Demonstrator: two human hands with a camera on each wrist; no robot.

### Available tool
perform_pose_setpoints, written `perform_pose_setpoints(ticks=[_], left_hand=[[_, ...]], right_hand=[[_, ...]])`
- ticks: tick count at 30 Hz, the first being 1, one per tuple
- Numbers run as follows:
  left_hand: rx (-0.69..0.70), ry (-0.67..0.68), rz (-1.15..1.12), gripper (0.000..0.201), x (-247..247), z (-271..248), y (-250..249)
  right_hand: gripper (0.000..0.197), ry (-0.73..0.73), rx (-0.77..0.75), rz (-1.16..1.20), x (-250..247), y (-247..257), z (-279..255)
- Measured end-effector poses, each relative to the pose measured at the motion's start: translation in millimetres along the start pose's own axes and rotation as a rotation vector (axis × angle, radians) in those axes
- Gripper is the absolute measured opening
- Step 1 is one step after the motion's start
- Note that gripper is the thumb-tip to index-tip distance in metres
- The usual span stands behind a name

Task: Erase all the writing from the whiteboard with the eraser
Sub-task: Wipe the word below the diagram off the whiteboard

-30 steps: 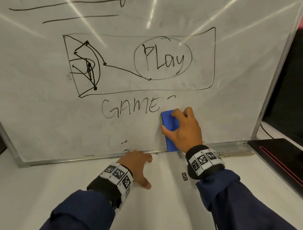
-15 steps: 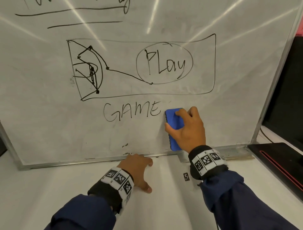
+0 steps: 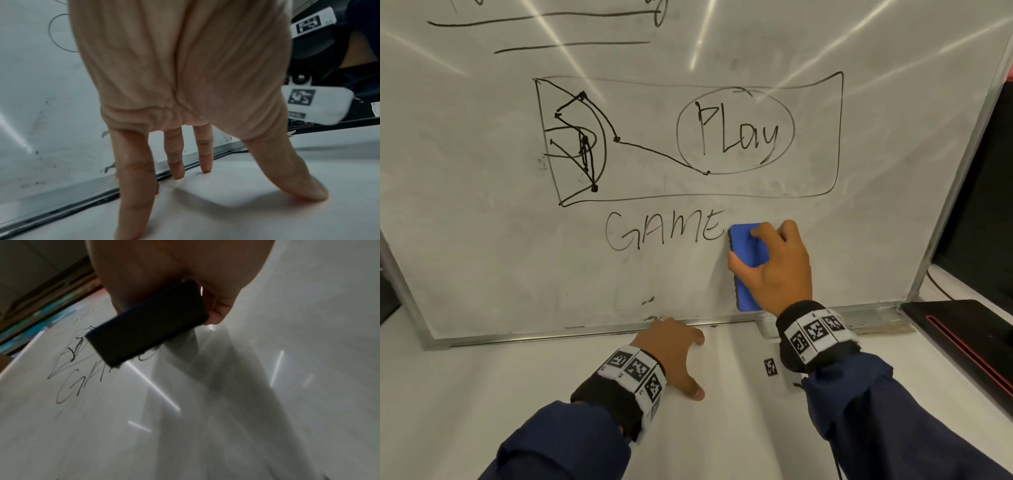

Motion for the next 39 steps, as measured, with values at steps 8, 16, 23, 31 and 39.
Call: perform_pose_setpoints(ticks=[8,16,23,31,39], left_hand=[[0.034,-0.05,-0.019,0.098,2.3,-6.2,5.8],[0.043,-0.025,-0.048,0.102,6.9,-7.4,10.5],[0.059,-0.047,-0.096,0.103,8.5,-11.8,18.1],[0.075,-0.036,-0.124,0.105,7.8,-13.9,22.2],[0.068,-0.069,-0.112,0.093,4.3,-25.5,30.8]], right_hand=[[0.044,0.02,-0.024,-0.014,11.7,18.2,9.2],[0.045,-0.015,-0.055,-0.015,12.1,25.1,4.9],[0.041,0.104,-0.021,-0.061,25.6,24.9,-0.4],[0.041,0.047,-0.097,-0.05,16.1,36.9,17.6],[0.04,0.213,-0.074,-0.064,35.5,16.9,-15.4]])
Point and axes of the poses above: each hand's wrist, its own z-axis towards the middle knuckle, its own x-axis out of the palm, y = z × x, the point moved 2 cm from there along z, towards the middle knuckle, and after that the axes turned 12 degrees about z, right-handed, at the moved point
